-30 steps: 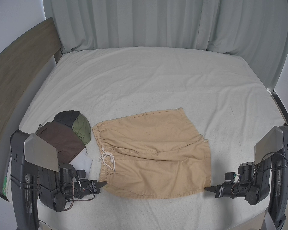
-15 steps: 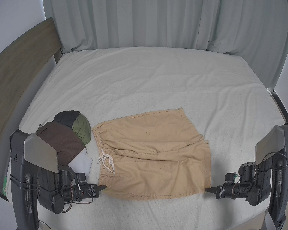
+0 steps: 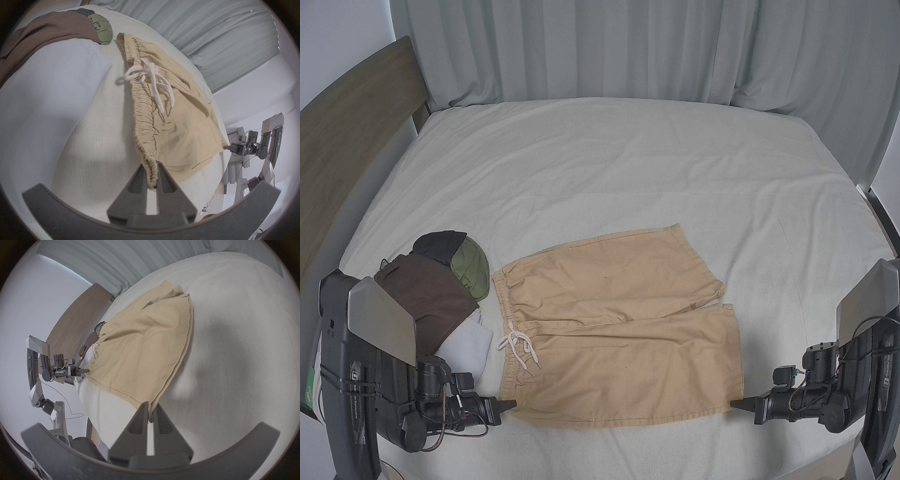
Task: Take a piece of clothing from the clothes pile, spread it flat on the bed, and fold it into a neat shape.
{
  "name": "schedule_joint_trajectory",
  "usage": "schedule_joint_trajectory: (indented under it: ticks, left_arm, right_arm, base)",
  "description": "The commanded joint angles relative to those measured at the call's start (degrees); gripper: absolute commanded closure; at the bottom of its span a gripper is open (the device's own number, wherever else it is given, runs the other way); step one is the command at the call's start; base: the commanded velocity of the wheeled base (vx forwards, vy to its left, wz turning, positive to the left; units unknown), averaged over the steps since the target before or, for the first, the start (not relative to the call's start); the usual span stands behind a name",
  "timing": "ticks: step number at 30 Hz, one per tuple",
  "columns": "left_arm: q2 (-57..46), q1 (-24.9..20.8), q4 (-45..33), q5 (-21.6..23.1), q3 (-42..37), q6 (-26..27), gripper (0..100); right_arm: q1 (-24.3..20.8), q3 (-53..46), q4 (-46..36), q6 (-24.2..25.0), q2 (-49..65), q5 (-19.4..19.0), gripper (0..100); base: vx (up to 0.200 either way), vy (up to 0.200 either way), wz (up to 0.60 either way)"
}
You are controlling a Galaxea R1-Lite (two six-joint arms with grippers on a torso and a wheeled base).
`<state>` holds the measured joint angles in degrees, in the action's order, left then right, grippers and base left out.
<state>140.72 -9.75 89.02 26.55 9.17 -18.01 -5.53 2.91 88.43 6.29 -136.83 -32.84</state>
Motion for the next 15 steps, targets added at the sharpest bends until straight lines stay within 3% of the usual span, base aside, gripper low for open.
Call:
schedule_joint_trajectory:
  ticks: [1, 15]
  left_arm:
    - [-0.18, 0.7, 0.11, 0.08, -1.43, 1.66, 100]
    - [-0.18, 1.23, 0.11, 1.84, -3.98, 4.12, 100]
  right_arm:
    - [-0.09, -1.51, 0.08, -0.75, 0.68, -0.03, 100]
    - [0.09, -2.91, -0.1, -2.51, 1.04, -0.12, 100]
  base:
    - [0.0, 0.0, 0.0]
    - [0.0, 0.0, 0.0]
